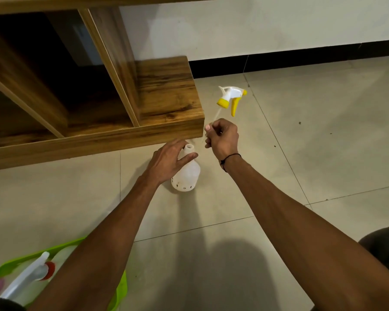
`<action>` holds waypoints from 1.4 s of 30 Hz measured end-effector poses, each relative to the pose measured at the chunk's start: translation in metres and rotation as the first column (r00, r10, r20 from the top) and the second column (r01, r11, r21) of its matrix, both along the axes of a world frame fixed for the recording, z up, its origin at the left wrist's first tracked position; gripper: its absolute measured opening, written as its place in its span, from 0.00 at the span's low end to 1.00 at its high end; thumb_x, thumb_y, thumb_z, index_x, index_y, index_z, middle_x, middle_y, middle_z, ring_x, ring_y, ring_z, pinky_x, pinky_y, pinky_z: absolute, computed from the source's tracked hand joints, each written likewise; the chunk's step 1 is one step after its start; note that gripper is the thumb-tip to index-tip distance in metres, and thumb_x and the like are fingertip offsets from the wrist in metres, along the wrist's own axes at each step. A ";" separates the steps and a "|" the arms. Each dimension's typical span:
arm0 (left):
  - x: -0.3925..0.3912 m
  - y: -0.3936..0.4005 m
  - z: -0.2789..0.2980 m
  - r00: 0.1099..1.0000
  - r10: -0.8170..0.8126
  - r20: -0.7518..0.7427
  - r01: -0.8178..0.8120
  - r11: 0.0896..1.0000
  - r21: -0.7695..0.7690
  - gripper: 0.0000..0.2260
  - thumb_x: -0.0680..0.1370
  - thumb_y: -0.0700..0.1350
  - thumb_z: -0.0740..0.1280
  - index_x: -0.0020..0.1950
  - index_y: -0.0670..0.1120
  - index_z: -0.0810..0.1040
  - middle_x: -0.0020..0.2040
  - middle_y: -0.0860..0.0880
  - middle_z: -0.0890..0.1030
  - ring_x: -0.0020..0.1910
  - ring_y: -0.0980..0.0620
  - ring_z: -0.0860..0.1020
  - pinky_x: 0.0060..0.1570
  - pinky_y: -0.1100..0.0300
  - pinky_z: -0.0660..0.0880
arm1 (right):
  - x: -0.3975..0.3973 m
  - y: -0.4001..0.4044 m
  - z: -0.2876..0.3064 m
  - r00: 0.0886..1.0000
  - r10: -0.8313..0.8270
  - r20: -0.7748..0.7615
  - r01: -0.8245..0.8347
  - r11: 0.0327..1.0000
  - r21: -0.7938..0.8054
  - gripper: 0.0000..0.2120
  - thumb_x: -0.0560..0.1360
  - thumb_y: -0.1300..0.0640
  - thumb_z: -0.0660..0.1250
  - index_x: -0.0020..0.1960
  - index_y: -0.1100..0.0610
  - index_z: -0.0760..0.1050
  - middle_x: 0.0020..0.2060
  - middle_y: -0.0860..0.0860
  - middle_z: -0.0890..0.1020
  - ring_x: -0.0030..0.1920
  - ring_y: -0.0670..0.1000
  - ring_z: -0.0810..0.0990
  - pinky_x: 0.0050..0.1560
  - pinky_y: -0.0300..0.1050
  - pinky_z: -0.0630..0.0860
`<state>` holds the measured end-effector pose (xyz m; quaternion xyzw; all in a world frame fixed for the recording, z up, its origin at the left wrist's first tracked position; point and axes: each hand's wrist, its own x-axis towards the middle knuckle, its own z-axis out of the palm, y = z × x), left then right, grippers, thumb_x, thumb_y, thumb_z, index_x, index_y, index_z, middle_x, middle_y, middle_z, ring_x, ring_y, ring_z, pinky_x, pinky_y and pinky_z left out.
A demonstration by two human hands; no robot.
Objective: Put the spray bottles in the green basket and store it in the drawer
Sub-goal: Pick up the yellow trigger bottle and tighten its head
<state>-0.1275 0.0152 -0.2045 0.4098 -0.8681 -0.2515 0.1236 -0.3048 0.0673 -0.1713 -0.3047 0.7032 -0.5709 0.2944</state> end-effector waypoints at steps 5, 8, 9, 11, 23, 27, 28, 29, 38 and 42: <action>0.007 0.003 0.000 1.000 0.015 -0.022 -0.014 1.000 0.024 0.21 0.81 0.67 0.64 0.65 0.54 0.79 0.60 0.52 0.86 0.61 0.48 0.83 0.59 0.45 0.79 | 0.017 -0.012 0.023 0.992 0.074 -0.100 -0.083 0.993 -0.087 0.10 0.80 0.67 0.68 0.43 0.71 0.73 0.28 0.64 0.77 0.27 0.56 0.77 0.34 0.51 0.82; 0.009 0.005 -0.002 0.999 0.030 -0.044 -0.030 1.000 -0.002 0.22 0.79 0.69 0.63 0.63 0.55 0.79 0.58 0.54 0.86 0.60 0.49 0.84 0.56 0.47 0.79 | 0.028 -0.014 0.026 0.986 0.093 -0.136 -0.105 0.991 -0.080 0.10 0.80 0.66 0.69 0.41 0.67 0.74 0.27 0.57 0.78 0.27 0.55 0.78 0.35 0.50 0.83; 0.010 0.005 -0.003 0.998 0.036 -0.044 -0.036 0.999 -0.003 0.22 0.79 0.69 0.63 0.62 0.55 0.79 0.58 0.54 0.87 0.60 0.49 0.84 0.56 0.47 0.79 | 0.031 -0.014 0.026 0.985 0.100 -0.139 -0.110 0.992 -0.069 0.09 0.80 0.66 0.70 0.41 0.68 0.75 0.28 0.57 0.79 0.28 0.55 0.78 0.35 0.51 0.83; 0.012 0.005 -0.005 0.997 0.058 -0.058 -0.056 0.998 0.025 0.22 0.78 0.71 0.63 0.60 0.56 0.78 0.58 0.55 0.86 0.59 0.50 0.84 0.56 0.47 0.79 | 0.034 -0.012 0.025 0.982 0.110 -0.153 -0.118 0.992 -0.046 0.08 0.79 0.66 0.70 0.43 0.69 0.76 0.30 0.59 0.80 0.30 0.56 0.80 0.36 0.53 0.85; 0.021 0.006 -0.003 0.982 0.154 -0.108 -0.144 0.985 0.096 0.27 0.76 0.74 0.62 0.62 0.56 0.78 0.58 0.55 0.87 0.58 0.49 0.85 0.56 0.47 0.78 | 0.038 -0.007 0.020 0.930 0.212 -0.299 -0.209 0.977 0.045 0.08 0.79 0.63 0.72 0.42 0.65 0.80 0.33 0.57 0.82 0.35 0.60 0.83 0.38 0.55 0.85; 0.021 0.009 -0.001 0.977 0.169 -0.130 -0.159 0.984 0.081 0.25 0.76 0.73 0.62 0.61 0.56 0.78 0.57 0.54 0.87 0.57 0.50 0.85 0.55 0.46 0.80 | 0.046 -0.004 0.013 0.874 0.312 -0.372 -0.274 0.950 0.153 0.08 0.76 0.62 0.75 0.40 0.63 0.81 0.35 0.55 0.84 0.38 0.56 0.83 0.41 0.46 0.79; 0.021 0.009 0.000 0.977 0.165 -0.132 -0.157 0.985 0.071 0.25 0.76 0.73 0.61 0.59 0.56 0.78 0.56 0.55 0.87 0.56 0.51 0.85 0.54 0.46 0.81 | 0.047 -0.003 0.011 0.851 0.344 -0.396 -0.293 0.938 0.185 0.08 0.76 0.62 0.76 0.40 0.63 0.81 0.36 0.55 0.85 0.39 0.55 0.83 0.42 0.45 0.78; 0.022 0.009 0.001 0.978 0.162 -0.132 -0.155 0.986 0.061 0.25 0.76 0.73 0.59 0.58 0.56 0.77 0.54 0.55 0.87 0.55 0.51 0.85 0.53 0.46 0.81 | 0.048 -0.002 0.009 0.829 0.369 -0.421 -0.308 0.929 0.207 0.07 0.75 0.62 0.76 0.40 0.62 0.82 0.37 0.55 0.85 0.41 0.55 0.83 0.43 0.46 0.79; 0.034 0.007 -0.002 0.944 0.255 -0.208 -0.257 0.966 0.020 0.13 0.83 0.57 0.68 0.63 0.51 0.80 0.56 0.51 0.87 0.55 0.45 0.84 0.53 0.46 0.82 | 0.062 0.005 0.010 0.788 0.374 -0.489 -0.299 0.927 0.227 0.17 0.72 0.50 0.80 0.55 0.58 0.84 0.47 0.54 0.84 0.43 0.51 0.82 0.50 0.51 0.84; 0.037 0.008 0.000 0.929 0.290 -0.229 -0.305 0.952 -0.032 0.17 0.82 0.62 0.66 0.60 0.51 0.79 0.54 0.51 0.86 0.52 0.47 0.84 0.48 0.49 0.80 | 0.069 0.010 0.009 0.844 0.200 -0.497 -0.153 0.979 0.136 0.15 0.73 0.45 0.77 0.45 0.57 0.81 0.39 0.50 0.85 0.41 0.51 0.83 0.46 0.54 0.83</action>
